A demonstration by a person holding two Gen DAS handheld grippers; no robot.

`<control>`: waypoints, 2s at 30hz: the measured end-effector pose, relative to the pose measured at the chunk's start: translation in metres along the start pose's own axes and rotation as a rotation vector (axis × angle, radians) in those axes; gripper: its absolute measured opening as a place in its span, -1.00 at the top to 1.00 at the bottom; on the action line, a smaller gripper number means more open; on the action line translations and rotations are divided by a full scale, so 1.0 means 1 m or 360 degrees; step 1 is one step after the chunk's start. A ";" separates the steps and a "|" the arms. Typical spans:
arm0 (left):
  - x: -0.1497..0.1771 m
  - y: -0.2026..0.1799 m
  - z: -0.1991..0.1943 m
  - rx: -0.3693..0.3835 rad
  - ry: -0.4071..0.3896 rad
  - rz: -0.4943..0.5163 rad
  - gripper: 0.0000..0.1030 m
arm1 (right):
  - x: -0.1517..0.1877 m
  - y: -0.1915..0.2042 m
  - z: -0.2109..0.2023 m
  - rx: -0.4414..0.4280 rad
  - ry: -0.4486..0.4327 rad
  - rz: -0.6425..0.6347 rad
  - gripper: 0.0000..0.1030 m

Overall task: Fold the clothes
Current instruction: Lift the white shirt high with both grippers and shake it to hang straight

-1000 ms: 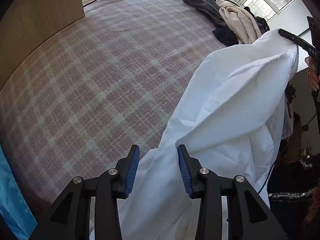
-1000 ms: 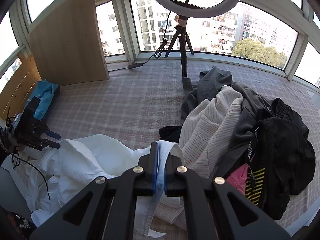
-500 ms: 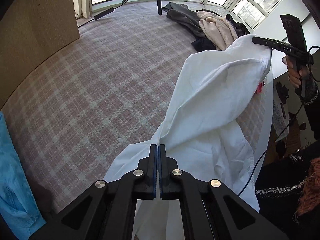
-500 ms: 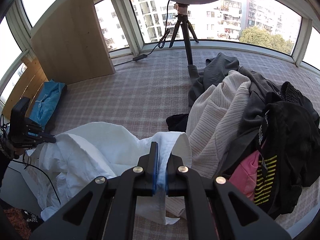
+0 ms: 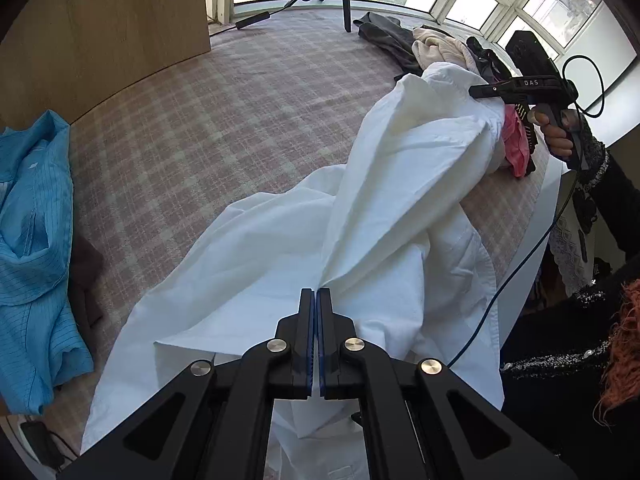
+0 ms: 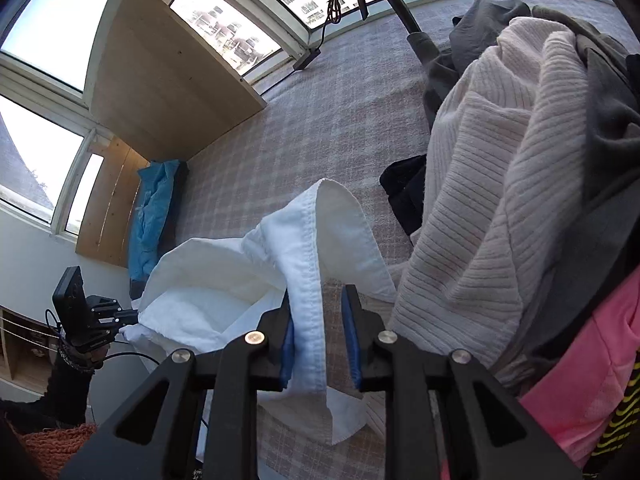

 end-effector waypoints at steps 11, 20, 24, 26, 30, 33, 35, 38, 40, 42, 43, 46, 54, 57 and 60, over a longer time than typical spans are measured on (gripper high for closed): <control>-0.066 0.023 -0.197 -0.0361 -0.0720 -0.0169 0.99 | -0.130 0.310 -0.188 0.0014 -0.0687 -0.1065 0.94; -0.037 0.013 -0.299 -0.0505 -0.1006 -0.0303 0.99 | -0.105 0.432 -0.234 0.0170 -0.0758 -0.1314 0.95; -0.019 -0.007 -0.352 -0.0546 -0.1166 -0.0273 0.99 | -0.083 0.483 -0.295 0.0011 -0.0896 -0.1364 0.95; -0.018 -0.019 -0.378 -0.0642 -0.1223 -0.0216 0.98 | -0.070 0.507 -0.318 0.0036 -0.0961 -0.1416 0.95; -0.022 -0.031 -0.412 -0.0730 -0.1316 -0.0176 0.99 | -0.052 0.537 -0.351 0.0077 -0.1140 -0.1506 0.95; -0.026 -0.030 -0.407 -0.0723 -0.1314 -0.0174 0.99 | -0.059 0.526 -0.338 0.0198 -0.1138 -0.1484 0.95; -0.028 -0.028 -0.393 -0.0727 -0.1280 -0.0158 0.99 | -0.073 0.508 -0.320 0.0252 -0.1076 -0.1432 0.95; -0.038 -0.015 -0.368 -0.0680 -0.1205 -0.0184 0.99 | -0.094 0.480 -0.294 0.0332 -0.0982 -0.1353 0.95; -0.054 -0.001 -0.347 -0.0740 -0.1131 -0.0183 0.98 | -0.118 0.459 -0.271 0.0353 -0.0903 -0.1271 0.95; -0.075 0.014 -0.327 -0.0812 -0.1057 -0.0175 0.99 | -0.147 0.444 -0.252 0.0377 -0.0883 -0.1175 0.95; -0.087 0.021 -0.320 -0.0828 -0.1029 -0.0173 0.99 | -0.157 0.446 -0.248 0.0393 -0.0901 -0.1163 0.95; -0.114 0.041 -0.325 -0.0903 -0.1042 -0.0179 0.99 | -0.183 0.453 -0.239 0.0421 -0.0957 -0.1131 0.95; -0.094 0.038 -0.346 -0.0789 -0.1153 -0.0147 0.99 | -0.114 0.481 -0.279 0.0266 -0.1003 -0.1297 0.94; -0.070 0.011 -0.352 -0.0810 -0.1179 -0.0054 0.99 | -0.073 0.481 -0.303 0.0242 -0.1072 -0.1371 0.94; -0.050 -0.011 -0.367 -0.0817 -0.1218 0.0001 0.99 | -0.034 0.490 -0.326 0.0224 -0.1179 -0.1438 0.94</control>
Point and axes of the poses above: each gripper's, at about its wrist camera, not at the fingertips, and z roughly the way its jaws point, y to its left, x to its underside, the point moved 5 cm from there along z, roughly the way its jaws point, and after that the axes turned 14 degrees about -x, right-handed, at the moved point
